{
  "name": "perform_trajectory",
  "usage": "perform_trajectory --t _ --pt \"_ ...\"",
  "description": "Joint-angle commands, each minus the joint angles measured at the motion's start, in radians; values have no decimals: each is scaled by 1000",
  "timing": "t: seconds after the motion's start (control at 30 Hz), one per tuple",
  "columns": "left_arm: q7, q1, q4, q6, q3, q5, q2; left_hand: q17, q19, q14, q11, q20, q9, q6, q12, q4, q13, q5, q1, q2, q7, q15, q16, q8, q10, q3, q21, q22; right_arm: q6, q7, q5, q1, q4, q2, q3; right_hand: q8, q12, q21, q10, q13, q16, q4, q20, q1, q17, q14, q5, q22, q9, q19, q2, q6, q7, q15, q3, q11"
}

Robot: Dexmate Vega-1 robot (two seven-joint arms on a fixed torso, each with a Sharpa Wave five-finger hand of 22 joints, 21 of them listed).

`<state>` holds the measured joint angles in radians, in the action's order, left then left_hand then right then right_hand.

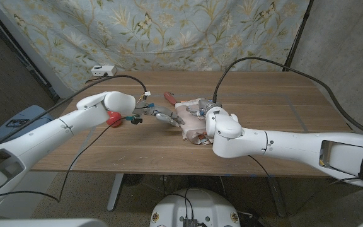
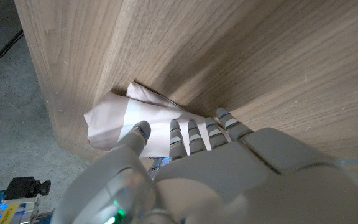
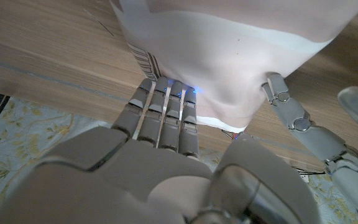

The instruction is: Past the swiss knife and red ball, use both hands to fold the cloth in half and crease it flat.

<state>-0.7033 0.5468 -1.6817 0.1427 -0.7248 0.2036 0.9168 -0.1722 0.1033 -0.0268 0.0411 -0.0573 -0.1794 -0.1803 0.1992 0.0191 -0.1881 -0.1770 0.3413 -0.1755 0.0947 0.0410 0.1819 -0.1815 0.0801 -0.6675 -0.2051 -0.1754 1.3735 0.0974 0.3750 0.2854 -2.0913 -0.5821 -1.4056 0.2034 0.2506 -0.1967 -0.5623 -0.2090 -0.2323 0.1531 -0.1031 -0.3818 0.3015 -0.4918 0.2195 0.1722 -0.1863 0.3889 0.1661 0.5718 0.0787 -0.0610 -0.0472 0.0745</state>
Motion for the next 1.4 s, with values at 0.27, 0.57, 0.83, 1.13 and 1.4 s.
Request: perform_trajectory --t 0.27,0.57,0.83,1.13,1.4 --pt "35 22 -36 -27 34 -31 10 -2 3 2 2 -2 -2 -3 7 -10 -3 1 8 -7 1 -3 -1 -5 4 -6 -1 -4 -131 -159 -125 51 76 -4 29 9 -1 -5 -20 -1 -9 -1 3 13 -1 -19 9 3 -1 11 2 21 0 6 -9 -1" --pt "64 39 -59 -44 54 -40 26 -2 2 1 2 -2 -2 -5 8 -14 -3 1 11 -7 2 -2 -1 -5 6 -6 -1 -4 -121 -173 -130 43 49 -8 34 8 -3 -4 -23 -1 -8 -2 4 16 -3 -20 10 2 -1 11 2 21 0 8 -12 -2" --pt "87 53 -82 -50 70 -41 43 -2 2 1 2 -3 -2 -4 7 -15 -3 2 12 -8 4 -1 0 -5 3 -4 -1 -4 -111 -193 -129 29 -10 -17 34 8 -4 -3 -26 -1 -6 -4 5 16 -6 -18 12 2 -1 10 4 22 0 5 -16 -1" --pt "122 71 -104 -58 90 -35 56 -3 2 2 2 -2 -2 -1 6 -16 -3 3 14 -8 3 -1 0 -3 2 -3 -1 -4 -91 -237 -127 46 -60 -28 55 7 -7 -2 -26 -1 -4 -7 4 15 -8 -15 13 2 -1 8 6 23 0 5 -21 -1" --pt "171 99 -124 -83 118 -42 70 -3 2 1 2 -4 -2 2 6 -17 -3 3 14 -7 3 0 0 -2 2 -2 -1 -4 -59 -269 -113 30 -87 -34 32 8 -8 -2 -31 0 -4 -11 3 12 -11 -16 14 2 -1 8 5 27 4 5 -26 3"
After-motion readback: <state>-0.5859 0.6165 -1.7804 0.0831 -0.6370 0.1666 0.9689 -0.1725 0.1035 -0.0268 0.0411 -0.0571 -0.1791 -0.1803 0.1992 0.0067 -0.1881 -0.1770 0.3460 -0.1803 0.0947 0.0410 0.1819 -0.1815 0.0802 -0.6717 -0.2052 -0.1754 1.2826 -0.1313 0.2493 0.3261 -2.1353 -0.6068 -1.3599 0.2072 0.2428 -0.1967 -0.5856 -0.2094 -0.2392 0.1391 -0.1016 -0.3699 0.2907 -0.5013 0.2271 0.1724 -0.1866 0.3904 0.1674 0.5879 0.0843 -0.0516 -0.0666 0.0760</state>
